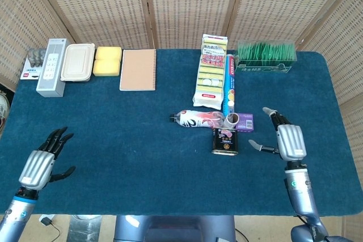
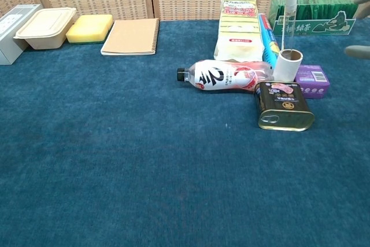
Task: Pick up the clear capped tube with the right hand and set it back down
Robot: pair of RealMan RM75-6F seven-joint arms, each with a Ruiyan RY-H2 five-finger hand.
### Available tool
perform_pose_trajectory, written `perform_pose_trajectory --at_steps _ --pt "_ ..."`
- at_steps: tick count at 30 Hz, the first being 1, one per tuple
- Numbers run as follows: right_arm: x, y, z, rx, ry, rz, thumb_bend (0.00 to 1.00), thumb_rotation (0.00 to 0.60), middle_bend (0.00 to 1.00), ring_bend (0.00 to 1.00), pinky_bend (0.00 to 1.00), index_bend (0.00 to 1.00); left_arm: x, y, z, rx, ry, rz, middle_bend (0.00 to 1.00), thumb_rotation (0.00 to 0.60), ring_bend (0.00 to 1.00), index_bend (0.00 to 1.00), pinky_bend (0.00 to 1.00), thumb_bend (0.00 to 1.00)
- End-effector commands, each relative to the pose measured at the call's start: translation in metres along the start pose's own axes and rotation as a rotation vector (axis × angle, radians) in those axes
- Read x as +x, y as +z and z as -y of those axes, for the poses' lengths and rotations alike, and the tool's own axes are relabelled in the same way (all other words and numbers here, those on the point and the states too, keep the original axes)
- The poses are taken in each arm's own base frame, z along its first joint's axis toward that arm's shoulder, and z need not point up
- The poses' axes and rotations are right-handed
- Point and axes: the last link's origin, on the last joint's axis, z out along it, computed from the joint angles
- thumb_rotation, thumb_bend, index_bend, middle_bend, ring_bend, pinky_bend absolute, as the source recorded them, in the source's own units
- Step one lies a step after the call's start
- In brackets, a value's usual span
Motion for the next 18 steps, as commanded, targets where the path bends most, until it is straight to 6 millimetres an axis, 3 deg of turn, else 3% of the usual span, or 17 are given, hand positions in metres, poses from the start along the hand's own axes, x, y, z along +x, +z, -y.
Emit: perform_pose_trajectory --at_steps 1,9,18 --pt "-0.003 0.010 0.011 0.020 0.003 -0.007 0.19 0.330 0.27 0.35 0.56 0.18 -0.007 0.005 0.001 0.019 0.011 0.013 0.04 0.600 0.03 0.10 0.31 0.20" --pt "-0.013 0.023 0.025 0.052 -0.013 0.001 0.21 0.328 0.29 0.38 0.58 0.21 -0.014 0.008 0.001 0.028 0.021 0.021 0.04 0.600 0.03 0.10 0.31 0.20" --pt "-0.025 0.038 0.039 0.071 -0.034 0.018 0.21 0.330 0.30 0.39 0.59 0.21 -0.009 0.006 0.001 0.020 0.015 0.000 0.04 0.600 0.03 0.10 0.31 0.20"
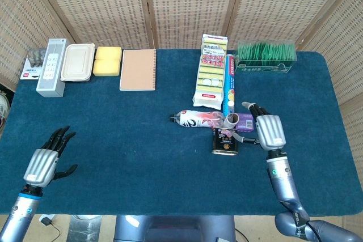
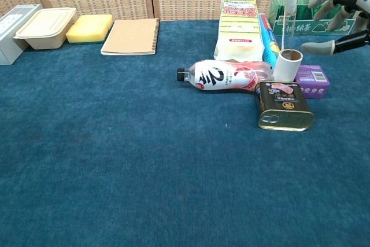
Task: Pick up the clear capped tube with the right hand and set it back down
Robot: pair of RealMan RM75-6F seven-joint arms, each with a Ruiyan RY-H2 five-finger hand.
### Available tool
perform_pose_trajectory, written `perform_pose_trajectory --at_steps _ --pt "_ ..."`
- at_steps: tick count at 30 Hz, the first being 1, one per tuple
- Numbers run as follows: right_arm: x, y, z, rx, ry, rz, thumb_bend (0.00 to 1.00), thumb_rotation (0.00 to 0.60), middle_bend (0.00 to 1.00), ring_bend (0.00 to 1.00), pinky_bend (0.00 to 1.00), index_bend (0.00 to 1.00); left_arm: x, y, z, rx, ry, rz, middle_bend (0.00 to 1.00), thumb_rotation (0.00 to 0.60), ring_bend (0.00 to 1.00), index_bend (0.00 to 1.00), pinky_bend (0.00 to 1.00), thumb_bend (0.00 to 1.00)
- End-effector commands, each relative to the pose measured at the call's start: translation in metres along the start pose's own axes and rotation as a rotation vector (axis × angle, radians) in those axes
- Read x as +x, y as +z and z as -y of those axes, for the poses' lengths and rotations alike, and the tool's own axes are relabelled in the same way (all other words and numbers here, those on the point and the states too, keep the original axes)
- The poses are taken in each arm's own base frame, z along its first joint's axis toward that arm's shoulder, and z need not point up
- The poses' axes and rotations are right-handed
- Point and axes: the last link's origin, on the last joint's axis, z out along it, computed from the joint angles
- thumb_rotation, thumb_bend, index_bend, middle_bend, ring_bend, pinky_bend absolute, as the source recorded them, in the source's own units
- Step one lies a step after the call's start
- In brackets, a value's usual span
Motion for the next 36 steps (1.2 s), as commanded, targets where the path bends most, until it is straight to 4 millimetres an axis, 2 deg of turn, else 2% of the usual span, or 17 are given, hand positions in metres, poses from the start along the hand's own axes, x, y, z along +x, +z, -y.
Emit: perform_pose_trajectory --at_steps 1,22,36 --pt "-0.002 0.006 0.004 0.007 -0.008 -0.001 0.21 0.331 0.30 0.39 0.59 0.21 0.002 -0.001 0.000 -0.004 -0.004 -0.004 0.04 0.600 0.03 0.10 0.31 0.20" --pt "-0.016 0.030 0.019 0.009 -0.028 0.019 0.21 0.328 0.33 0.41 0.61 0.24 0.005 -0.003 -0.001 -0.010 -0.006 -0.008 0.04 0.600 0.03 0.10 0.31 0.20" --pt "-0.021 0.037 0.013 0.013 -0.080 0.023 0.23 0.462 0.38 0.47 0.65 0.28 0.007 -0.002 0.000 -0.006 -0.008 -0.011 0.04 0.600 0.03 0.10 0.31 0.20"
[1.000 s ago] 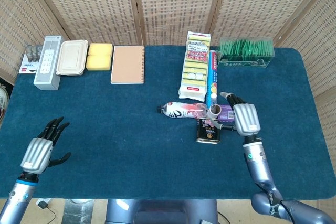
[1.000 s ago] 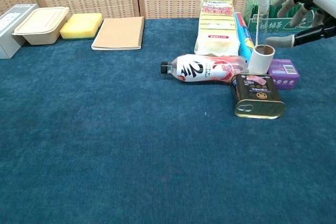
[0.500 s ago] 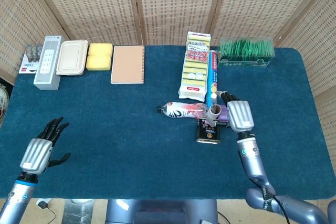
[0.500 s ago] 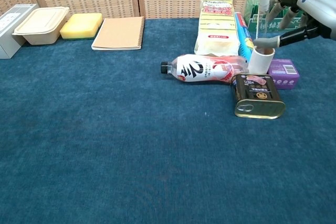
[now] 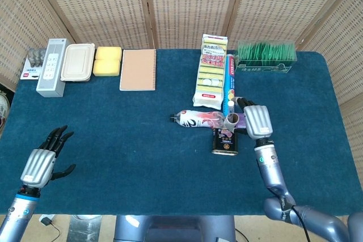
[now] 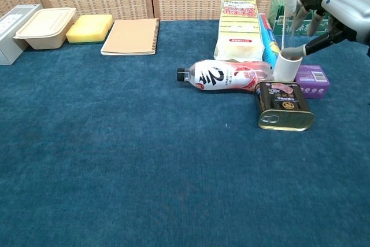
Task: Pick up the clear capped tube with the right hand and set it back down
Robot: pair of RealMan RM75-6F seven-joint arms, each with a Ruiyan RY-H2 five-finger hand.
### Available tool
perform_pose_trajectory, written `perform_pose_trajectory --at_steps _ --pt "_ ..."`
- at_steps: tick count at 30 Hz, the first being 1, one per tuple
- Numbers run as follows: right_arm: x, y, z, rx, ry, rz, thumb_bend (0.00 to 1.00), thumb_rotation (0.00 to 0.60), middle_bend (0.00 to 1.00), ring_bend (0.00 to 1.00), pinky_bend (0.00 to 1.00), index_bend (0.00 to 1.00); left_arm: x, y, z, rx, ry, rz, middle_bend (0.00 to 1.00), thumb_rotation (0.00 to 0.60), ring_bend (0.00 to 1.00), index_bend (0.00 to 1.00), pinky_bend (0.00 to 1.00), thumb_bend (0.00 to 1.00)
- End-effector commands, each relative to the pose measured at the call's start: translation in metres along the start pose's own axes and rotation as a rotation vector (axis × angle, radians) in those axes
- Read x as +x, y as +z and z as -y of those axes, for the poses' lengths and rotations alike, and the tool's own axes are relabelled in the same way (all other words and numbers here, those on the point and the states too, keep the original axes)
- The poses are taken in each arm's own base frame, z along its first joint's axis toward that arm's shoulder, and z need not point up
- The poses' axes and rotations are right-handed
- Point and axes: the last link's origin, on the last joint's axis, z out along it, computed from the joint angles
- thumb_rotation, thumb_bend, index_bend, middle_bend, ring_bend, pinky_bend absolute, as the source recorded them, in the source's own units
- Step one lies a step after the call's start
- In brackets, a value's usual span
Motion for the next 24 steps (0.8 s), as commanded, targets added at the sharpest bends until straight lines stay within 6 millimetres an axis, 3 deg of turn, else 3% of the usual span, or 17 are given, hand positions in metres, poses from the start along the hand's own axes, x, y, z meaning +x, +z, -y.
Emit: perform_pose_trajectory --at_steps 1,13,24 --pt "-0.001 0.000 -0.001 0.005 -0.018 0.001 0.23 0.469 0.38 0.47 0.65 0.29 0.000 0.000 0.000 -0.001 -0.001 0.002 0.04 0.600 0.03 0.10 0.31 0.20" --pt "-0.001 0.001 0.003 0.017 -0.026 -0.009 0.23 0.525 0.41 0.50 0.66 0.31 0.001 -0.001 -0.001 -0.003 -0.002 -0.004 0.04 0.599 0.03 0.10 0.31 0.20" --pt "-0.003 0.005 0.009 0.018 -0.031 -0.010 0.24 0.591 0.45 0.54 0.68 0.40 0.003 -0.001 0.001 0.002 -0.005 -0.009 0.04 0.599 0.03 0.10 0.31 0.20"
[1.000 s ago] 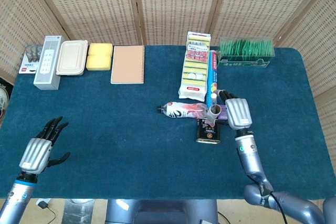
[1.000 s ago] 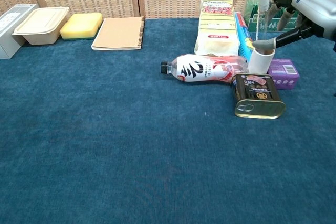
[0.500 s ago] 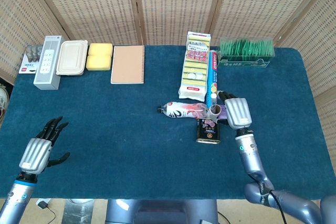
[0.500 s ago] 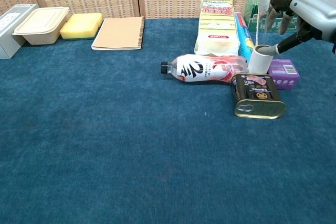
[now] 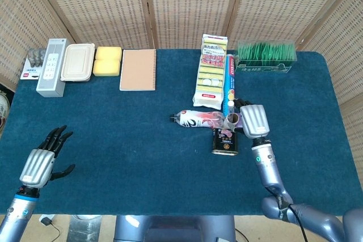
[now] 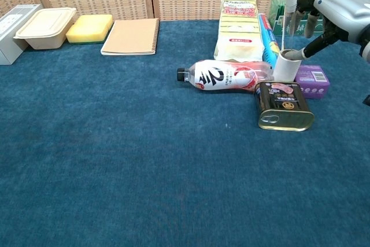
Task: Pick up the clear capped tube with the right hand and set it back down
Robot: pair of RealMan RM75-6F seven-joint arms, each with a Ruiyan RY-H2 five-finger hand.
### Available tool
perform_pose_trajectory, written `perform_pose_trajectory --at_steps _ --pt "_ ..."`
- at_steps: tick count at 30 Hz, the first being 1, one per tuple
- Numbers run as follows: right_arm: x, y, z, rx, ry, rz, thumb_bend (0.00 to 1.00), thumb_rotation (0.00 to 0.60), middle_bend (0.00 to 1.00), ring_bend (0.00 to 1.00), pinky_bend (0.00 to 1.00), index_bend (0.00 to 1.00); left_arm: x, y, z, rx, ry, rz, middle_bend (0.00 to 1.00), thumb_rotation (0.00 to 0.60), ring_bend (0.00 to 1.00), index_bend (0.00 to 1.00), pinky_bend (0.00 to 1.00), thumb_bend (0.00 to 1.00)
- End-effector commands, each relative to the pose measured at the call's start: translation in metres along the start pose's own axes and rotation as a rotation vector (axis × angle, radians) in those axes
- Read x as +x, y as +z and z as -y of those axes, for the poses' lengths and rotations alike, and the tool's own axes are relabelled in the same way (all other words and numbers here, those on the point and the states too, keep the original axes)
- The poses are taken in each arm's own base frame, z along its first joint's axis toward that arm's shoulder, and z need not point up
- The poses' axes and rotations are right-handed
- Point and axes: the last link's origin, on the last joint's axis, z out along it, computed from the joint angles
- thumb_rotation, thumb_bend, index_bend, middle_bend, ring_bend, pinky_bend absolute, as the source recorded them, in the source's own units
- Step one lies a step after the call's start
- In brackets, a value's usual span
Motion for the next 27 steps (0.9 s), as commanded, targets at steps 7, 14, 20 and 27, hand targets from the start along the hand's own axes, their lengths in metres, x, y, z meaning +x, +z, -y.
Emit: perform_pose_trajectory --at_steps 7,14,20,27 --pt "-0.0019 0.0035 0.0038 -0.001 -0.002 0.001 0.24 0.600 0.48 0.55 0.69 0.44 -0.0005 0.0005 0.0003 0.002 0.001 0.003 0.04 0.600 0.03 0.10 0.31 0.20" --pt "-0.0008 0.0062 0.0069 0.002 -0.008 -0.006 0.24 0.600 0.51 0.58 0.70 0.49 -0.0010 0.0008 0.0005 0.003 0.003 0.004 0.04 0.600 0.03 0.10 0.31 0.20" --pt "-0.0005 0.0074 0.0069 -0.004 -0.010 -0.008 0.24 0.600 0.53 0.60 0.71 0.51 -0.0007 0.0010 0.0007 0.004 0.002 0.004 0.04 0.600 0.03 0.10 0.31 0.20" --pt "-0.0012 0.0085 0.0093 -0.001 -0.012 -0.010 0.24 0.600 0.56 0.63 0.72 0.53 -0.0005 0.0009 0.0008 0.005 0.002 0.003 0.04 0.599 0.03 0.10 0.31 0.20"
